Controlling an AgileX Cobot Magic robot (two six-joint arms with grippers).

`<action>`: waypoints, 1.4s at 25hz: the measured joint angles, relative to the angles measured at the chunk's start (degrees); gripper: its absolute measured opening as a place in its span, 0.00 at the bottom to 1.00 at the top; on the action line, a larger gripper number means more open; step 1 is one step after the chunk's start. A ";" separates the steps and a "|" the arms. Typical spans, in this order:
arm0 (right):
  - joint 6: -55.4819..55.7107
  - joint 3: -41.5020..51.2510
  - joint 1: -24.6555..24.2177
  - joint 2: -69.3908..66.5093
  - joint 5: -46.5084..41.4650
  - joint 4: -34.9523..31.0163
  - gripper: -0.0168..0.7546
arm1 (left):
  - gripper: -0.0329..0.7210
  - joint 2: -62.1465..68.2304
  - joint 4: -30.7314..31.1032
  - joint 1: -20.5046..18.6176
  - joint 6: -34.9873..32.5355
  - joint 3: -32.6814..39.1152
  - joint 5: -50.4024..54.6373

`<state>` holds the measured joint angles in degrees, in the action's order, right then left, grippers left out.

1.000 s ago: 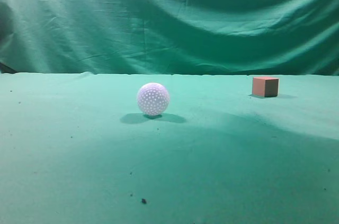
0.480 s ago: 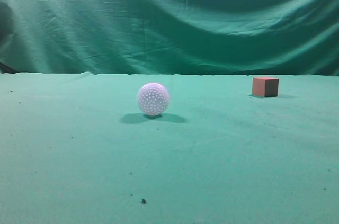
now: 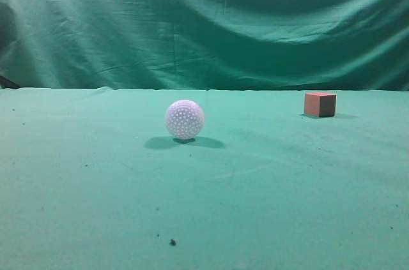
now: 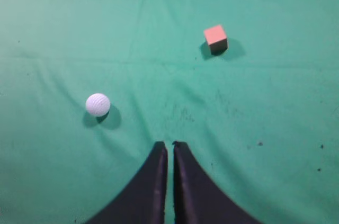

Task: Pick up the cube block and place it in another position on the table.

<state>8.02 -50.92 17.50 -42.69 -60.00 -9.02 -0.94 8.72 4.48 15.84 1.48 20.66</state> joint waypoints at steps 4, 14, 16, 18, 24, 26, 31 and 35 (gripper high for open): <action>-5.56 0.23 0.00 0.30 -1.90 4.10 0.02 | 0.39 0.00 0.00 0.00 0.00 0.00 0.00; -8.41 11.64 -5.08 11.94 13.87 14.37 0.02 | 0.39 0.00 0.00 0.00 0.00 0.00 0.00; -8.55 17.39 -7.37 17.87 19.35 14.37 0.02 | 0.39 0.00 0.00 0.00 0.00 0.00 0.00; -8.55 23.39 -9.54 23.02 24.59 14.37 0.02 | 0.39 0.00 0.00 0.00 0.00 0.00 0.00; -6.64 40.41 -16.02 37.13 35.53 14.37 0.02 | 0.39 0.00 0.00 0.00 0.00 0.00 0.00; -6.36 44.34 -17.76 40.83 36.03 13.97 0.02 | 0.39 0.00 0.00 0.00 0.00 0.00 0.00; -6.13 51.61 -18.39 43.29 36.65 11.87 0.02 | 0.39 0.00 0.00 0.00 0.00 0.00 0.00; -6.13 52.41 -18.39 43.29 37.16 9.69 0.02 | 0.39 0.00 0.00 0.00 0.00 0.00 0.00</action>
<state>1.89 1.49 -0.88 0.60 -22.84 0.67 -0.94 8.72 4.48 15.84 1.48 20.66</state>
